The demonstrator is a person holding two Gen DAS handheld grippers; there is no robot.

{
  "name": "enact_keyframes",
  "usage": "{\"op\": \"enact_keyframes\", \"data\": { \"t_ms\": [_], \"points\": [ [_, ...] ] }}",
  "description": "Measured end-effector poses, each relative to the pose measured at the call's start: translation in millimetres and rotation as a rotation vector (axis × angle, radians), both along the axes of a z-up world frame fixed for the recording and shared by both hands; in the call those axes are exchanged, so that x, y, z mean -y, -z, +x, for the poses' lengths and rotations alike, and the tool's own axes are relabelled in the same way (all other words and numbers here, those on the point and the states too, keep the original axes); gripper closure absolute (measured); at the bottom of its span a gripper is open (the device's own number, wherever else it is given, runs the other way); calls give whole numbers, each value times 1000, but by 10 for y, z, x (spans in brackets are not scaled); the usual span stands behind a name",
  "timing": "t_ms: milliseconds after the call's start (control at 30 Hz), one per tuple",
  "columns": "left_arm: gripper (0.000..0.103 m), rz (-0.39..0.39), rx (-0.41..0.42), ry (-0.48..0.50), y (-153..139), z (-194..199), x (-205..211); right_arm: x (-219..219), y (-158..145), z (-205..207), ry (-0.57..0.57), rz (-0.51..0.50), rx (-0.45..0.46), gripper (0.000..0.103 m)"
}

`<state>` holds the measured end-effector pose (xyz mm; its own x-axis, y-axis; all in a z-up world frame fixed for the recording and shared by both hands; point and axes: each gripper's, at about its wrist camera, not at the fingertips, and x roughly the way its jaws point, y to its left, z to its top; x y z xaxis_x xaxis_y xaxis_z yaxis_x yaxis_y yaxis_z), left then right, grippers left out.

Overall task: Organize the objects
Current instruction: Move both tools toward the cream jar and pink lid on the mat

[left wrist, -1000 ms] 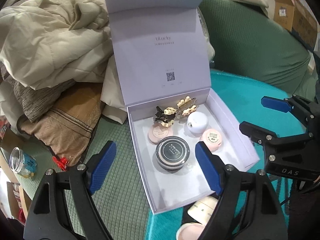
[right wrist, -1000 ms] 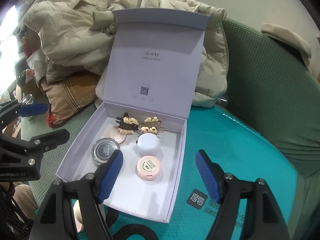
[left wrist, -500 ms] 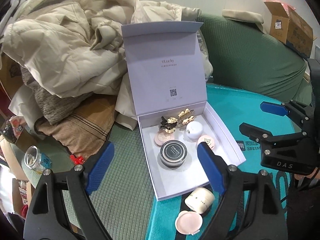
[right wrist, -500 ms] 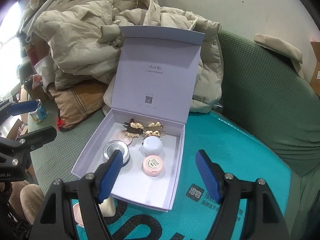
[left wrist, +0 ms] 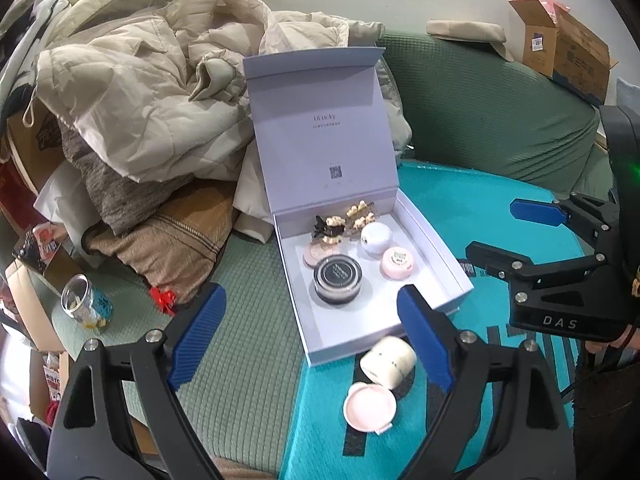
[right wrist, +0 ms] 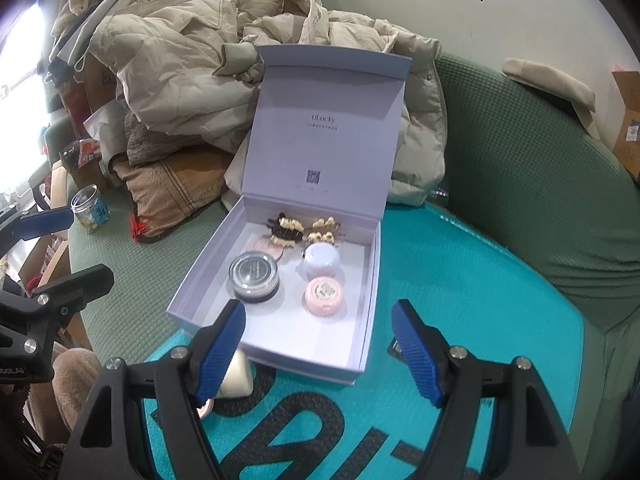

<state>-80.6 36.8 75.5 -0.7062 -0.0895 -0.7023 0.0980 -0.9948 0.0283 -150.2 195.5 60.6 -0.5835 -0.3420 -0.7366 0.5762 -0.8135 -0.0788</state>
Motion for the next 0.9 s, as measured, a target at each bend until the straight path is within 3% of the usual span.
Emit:
{"op": "enact_keyframes", "data": {
  "t_ms": [900],
  "points": [
    [16, 69, 102, -34, 688, 579, -106, -174, 573, 600, -20, 34, 146, 27]
  ]
}}
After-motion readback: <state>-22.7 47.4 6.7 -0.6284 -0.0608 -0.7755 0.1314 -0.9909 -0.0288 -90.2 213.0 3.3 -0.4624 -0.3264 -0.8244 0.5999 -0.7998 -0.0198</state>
